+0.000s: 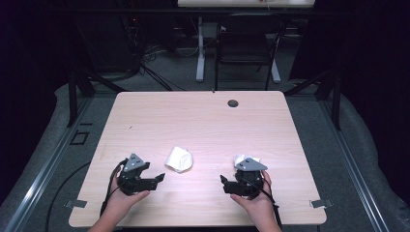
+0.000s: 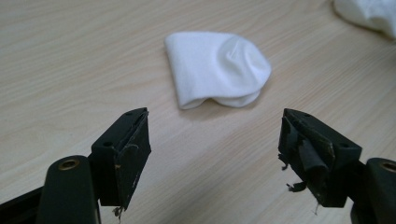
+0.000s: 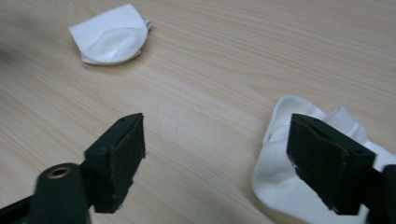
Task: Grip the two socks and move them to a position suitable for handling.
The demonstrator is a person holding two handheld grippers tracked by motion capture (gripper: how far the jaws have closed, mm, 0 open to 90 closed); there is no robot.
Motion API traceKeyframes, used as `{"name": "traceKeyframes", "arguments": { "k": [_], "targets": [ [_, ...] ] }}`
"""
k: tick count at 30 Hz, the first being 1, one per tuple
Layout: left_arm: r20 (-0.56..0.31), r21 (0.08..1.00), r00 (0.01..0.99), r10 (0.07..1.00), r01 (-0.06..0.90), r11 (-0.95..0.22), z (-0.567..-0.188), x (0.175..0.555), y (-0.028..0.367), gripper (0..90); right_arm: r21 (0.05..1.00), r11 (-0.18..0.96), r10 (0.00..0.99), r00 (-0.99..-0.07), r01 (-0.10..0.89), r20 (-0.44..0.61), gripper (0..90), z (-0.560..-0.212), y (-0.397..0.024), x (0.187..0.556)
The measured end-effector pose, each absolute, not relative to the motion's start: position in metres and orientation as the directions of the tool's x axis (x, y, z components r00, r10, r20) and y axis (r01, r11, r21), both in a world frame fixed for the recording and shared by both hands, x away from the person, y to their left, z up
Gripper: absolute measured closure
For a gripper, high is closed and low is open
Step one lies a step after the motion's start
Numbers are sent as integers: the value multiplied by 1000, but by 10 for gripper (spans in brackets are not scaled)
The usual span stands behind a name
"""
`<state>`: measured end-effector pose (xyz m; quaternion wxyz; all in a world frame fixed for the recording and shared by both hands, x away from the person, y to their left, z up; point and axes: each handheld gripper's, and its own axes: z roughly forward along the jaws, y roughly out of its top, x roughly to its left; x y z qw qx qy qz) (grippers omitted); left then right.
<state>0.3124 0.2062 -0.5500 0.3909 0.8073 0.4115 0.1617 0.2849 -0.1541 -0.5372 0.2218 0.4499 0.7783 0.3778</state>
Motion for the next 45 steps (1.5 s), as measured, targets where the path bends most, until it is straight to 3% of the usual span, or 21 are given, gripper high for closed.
{"name": "traceKeyframes", "arguments": {
  "k": [3,6,15,23,30,38,45],
  "targets": [
    [-52,766,607,793,534,-359,-553,313,205,301,789,323,867,-498,522,-25,286,-541,-157,285],
    [-45,767,590,806,538,-351,-556,315,206,335,790,338,865,-500,511,-47,409,-549,-164,286],
    [-4,763,602,798,518,-387,-563,312,198,401,775,376,852,-519,509,-72,537,-561,-162,285],
    [-52,779,602,796,524,-345,-561,316,190,487,771,353,855,-518,531,-35,589,-561,-155,284],
    [-15,762,620,785,515,-393,-556,326,162,511,777,318,856,-516,543,10,661,-560,-156,283],
    [-5,757,624,781,513,-405,-563,347,131,636,780,279,861,-505,560,55,666,-559,-163,285],
    [9,729,623,782,531,-431,-571,358,121,653,776,277,858,-510,567,66,660,-560,-164,287]
  ]
}}
